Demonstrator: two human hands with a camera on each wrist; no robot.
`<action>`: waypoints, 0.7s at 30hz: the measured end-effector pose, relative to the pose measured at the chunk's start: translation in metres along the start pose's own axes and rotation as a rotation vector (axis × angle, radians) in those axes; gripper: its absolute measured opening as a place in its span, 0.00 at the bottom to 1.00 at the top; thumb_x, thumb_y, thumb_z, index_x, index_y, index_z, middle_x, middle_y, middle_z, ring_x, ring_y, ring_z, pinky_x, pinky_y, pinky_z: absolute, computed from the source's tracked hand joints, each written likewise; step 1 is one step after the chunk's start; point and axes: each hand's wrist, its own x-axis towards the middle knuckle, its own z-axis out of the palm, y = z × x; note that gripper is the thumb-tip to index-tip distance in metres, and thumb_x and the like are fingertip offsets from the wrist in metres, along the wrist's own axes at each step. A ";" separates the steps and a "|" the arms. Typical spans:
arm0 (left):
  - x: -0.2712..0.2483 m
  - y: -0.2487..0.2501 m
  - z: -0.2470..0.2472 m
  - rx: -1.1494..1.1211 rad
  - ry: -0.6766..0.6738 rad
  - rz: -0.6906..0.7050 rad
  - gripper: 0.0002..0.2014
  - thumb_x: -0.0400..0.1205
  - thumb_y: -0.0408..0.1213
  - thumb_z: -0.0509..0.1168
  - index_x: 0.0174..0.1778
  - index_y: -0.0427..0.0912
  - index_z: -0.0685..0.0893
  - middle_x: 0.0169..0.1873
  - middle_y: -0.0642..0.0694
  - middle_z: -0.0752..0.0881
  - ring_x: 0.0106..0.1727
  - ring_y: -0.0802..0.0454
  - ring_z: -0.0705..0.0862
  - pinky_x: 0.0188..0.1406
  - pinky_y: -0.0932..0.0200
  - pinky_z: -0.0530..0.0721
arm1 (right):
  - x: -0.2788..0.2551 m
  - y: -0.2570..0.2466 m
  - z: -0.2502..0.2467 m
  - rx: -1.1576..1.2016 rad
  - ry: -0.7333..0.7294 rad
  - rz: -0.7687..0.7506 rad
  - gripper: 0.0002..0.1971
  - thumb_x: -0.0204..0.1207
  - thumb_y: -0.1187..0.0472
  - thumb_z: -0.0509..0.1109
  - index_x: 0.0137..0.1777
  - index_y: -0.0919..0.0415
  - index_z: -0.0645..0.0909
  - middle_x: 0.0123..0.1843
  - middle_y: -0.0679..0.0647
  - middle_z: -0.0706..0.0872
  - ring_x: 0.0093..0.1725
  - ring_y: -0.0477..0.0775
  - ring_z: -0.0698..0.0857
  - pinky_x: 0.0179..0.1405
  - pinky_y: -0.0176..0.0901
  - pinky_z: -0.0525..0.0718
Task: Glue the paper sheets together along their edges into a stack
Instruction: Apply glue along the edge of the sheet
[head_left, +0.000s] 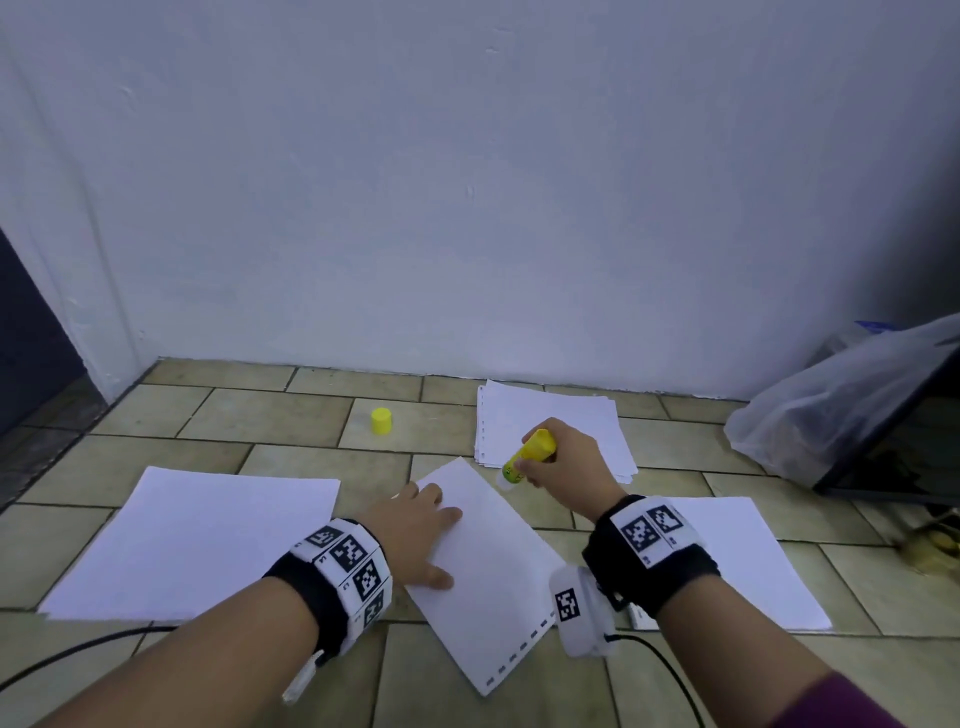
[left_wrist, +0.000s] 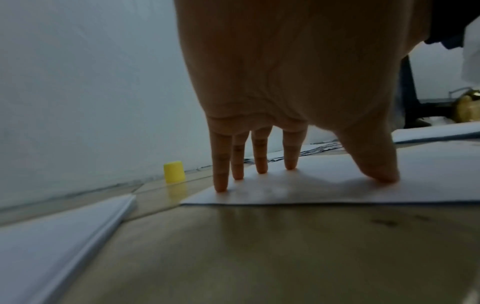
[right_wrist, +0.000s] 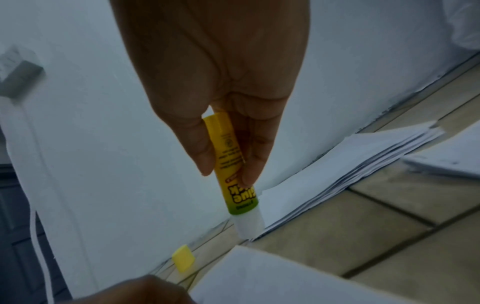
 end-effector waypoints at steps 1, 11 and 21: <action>0.001 0.001 0.001 -0.024 -0.003 -0.015 0.39 0.78 0.61 0.64 0.81 0.50 0.60 0.76 0.44 0.62 0.76 0.44 0.62 0.70 0.44 0.73 | 0.004 -0.002 0.005 -0.009 -0.011 -0.008 0.11 0.71 0.64 0.74 0.50 0.57 0.78 0.44 0.54 0.84 0.45 0.56 0.85 0.44 0.41 0.83; 0.002 0.000 0.007 -0.100 0.076 -0.080 0.40 0.75 0.62 0.68 0.73 0.38 0.66 0.71 0.44 0.67 0.69 0.45 0.68 0.65 0.48 0.77 | 0.034 -0.024 0.049 -0.115 -0.146 -0.050 0.13 0.76 0.64 0.71 0.59 0.59 0.77 0.58 0.62 0.83 0.49 0.55 0.79 0.42 0.39 0.75; 0.009 -0.006 0.005 -0.079 0.035 -0.025 0.40 0.74 0.61 0.69 0.79 0.57 0.59 0.74 0.47 0.63 0.74 0.44 0.64 0.69 0.45 0.74 | -0.001 -0.010 -0.001 -0.426 -0.355 -0.079 0.16 0.76 0.62 0.71 0.62 0.58 0.76 0.58 0.58 0.82 0.49 0.52 0.77 0.36 0.37 0.72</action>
